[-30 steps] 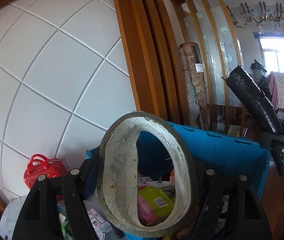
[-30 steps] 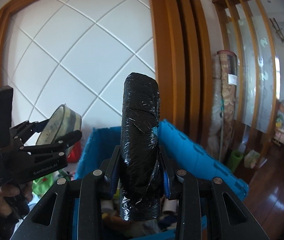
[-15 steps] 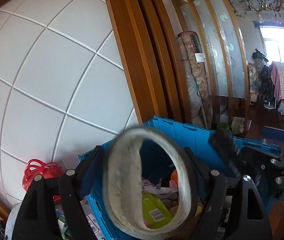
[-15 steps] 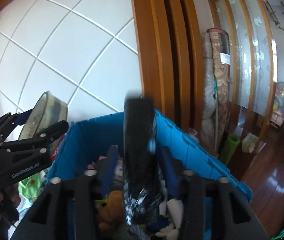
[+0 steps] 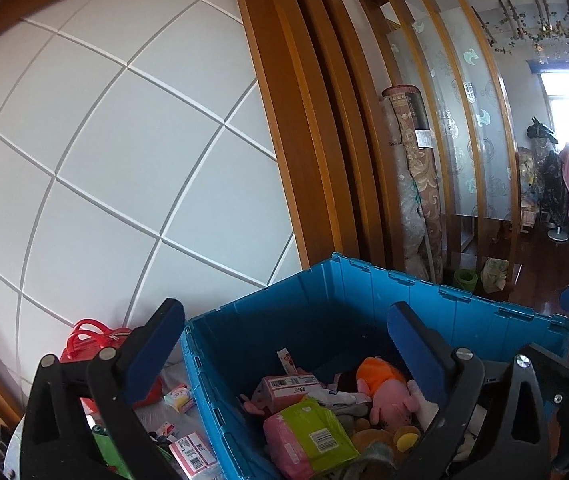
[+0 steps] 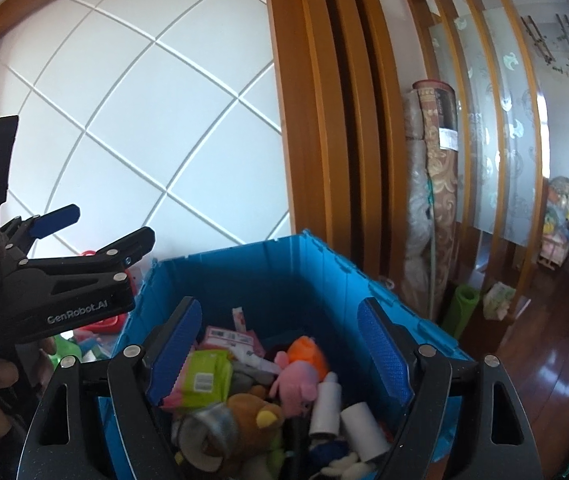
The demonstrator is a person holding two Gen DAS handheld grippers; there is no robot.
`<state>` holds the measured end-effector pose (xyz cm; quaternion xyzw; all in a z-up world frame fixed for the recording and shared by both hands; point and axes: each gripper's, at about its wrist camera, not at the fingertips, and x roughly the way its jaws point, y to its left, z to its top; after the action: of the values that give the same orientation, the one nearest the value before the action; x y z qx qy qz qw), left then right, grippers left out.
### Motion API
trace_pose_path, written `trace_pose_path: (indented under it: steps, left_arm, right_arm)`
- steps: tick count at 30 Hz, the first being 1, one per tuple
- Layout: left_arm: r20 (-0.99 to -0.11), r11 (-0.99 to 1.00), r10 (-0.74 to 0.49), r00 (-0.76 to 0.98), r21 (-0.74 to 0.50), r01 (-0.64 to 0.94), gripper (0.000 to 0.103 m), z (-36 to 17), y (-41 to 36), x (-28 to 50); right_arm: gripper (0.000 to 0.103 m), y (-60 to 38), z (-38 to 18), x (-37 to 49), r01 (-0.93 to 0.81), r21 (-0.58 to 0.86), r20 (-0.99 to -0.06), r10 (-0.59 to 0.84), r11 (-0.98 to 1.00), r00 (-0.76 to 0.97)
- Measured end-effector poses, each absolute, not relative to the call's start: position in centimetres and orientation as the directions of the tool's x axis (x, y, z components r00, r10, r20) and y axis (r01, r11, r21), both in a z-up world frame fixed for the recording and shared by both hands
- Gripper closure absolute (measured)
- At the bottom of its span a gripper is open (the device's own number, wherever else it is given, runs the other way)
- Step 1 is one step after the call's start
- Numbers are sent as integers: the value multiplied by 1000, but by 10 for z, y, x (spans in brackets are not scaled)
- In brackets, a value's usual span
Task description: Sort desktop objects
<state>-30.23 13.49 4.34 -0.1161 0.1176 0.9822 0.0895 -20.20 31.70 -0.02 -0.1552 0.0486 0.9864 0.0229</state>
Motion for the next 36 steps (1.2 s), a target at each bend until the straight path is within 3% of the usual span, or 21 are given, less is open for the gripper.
trace_pose_path:
  steps: [14,22,36]
  left_arm:
    - [-209,-959,153,-966,207,-196,0,43,125,-253]
    - [-169,-960,186,-968,180,-215,0,51,83,-210]
    - [-180,-963,186,-966,160,-216,0,47,8,-132]
  right_arm:
    - [18,309,4,-157,-65,100,-268,36,-993,-963]
    - [16,274,12,-120,-85,92,-232,62,-992,-971]
    - [15,187,7,-22,-138,91,-250,112,-986,-962]
